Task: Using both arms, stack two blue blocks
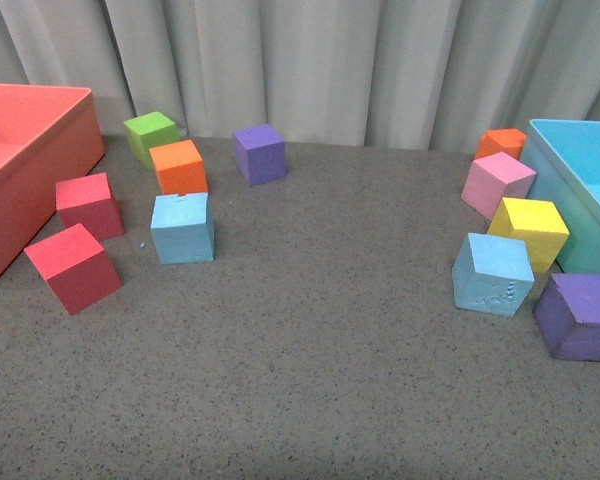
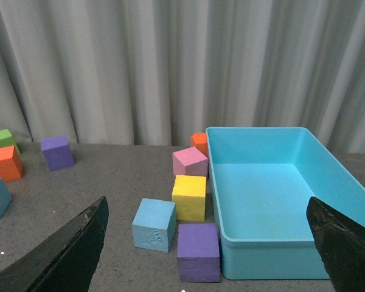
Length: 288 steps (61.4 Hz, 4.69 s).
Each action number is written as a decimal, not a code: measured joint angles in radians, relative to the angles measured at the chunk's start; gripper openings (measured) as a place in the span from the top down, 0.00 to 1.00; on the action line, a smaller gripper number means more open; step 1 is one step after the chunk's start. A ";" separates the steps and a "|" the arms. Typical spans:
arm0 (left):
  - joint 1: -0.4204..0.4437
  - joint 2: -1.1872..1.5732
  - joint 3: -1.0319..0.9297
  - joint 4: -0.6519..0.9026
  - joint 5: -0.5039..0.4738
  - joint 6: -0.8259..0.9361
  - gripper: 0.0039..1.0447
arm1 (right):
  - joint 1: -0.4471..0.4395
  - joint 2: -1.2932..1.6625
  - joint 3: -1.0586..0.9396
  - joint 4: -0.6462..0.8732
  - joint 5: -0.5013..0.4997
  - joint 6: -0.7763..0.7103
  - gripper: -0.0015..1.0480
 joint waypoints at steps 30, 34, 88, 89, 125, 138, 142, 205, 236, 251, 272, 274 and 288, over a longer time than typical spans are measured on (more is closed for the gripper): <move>0.000 0.000 0.000 0.000 0.000 0.000 0.06 | 0.000 0.000 0.000 0.000 0.000 0.000 0.09; 0.000 0.000 0.000 0.000 0.000 0.000 0.06 | 0.000 0.000 0.000 0.000 0.000 0.000 0.09; 0.000 0.000 0.000 0.000 0.000 0.000 0.06 | 0.087 0.178 0.043 -0.019 0.303 -0.108 0.09; 0.000 0.000 0.000 0.000 0.000 0.000 0.06 | 0.081 0.208 0.047 0.000 0.289 -0.109 0.09; 0.000 0.000 0.000 0.000 0.000 0.000 0.06 | 0.141 1.655 0.845 0.110 0.047 0.183 0.09; 0.000 0.000 0.000 0.000 0.000 0.000 0.06 | 0.161 1.873 1.061 -0.056 0.067 0.233 0.09; 0.000 0.000 0.000 0.000 0.000 0.000 0.06 | 0.165 1.920 1.096 -0.074 0.076 0.234 0.09; 0.000 0.000 0.000 0.000 0.000 0.000 0.06 | 0.177 2.234 1.345 -0.241 0.109 0.295 0.10; 0.000 0.000 0.000 0.000 0.000 0.000 0.06 | 0.177 2.234 1.358 -0.254 0.111 0.312 0.55; 0.000 0.000 0.000 0.000 0.000 0.000 0.06 | 0.218 2.217 1.409 -0.275 0.059 0.313 0.55; 0.000 0.000 0.000 0.000 0.000 0.000 0.06 | 0.341 2.334 1.637 -0.369 0.043 0.320 0.55; 0.000 0.000 0.000 0.000 0.000 0.000 0.06 | 0.349 2.350 1.653 -0.371 0.043 0.320 0.55; 0.000 0.000 0.000 0.000 0.000 0.000 0.06 | 0.380 2.423 1.741 -0.409 0.040 0.322 0.55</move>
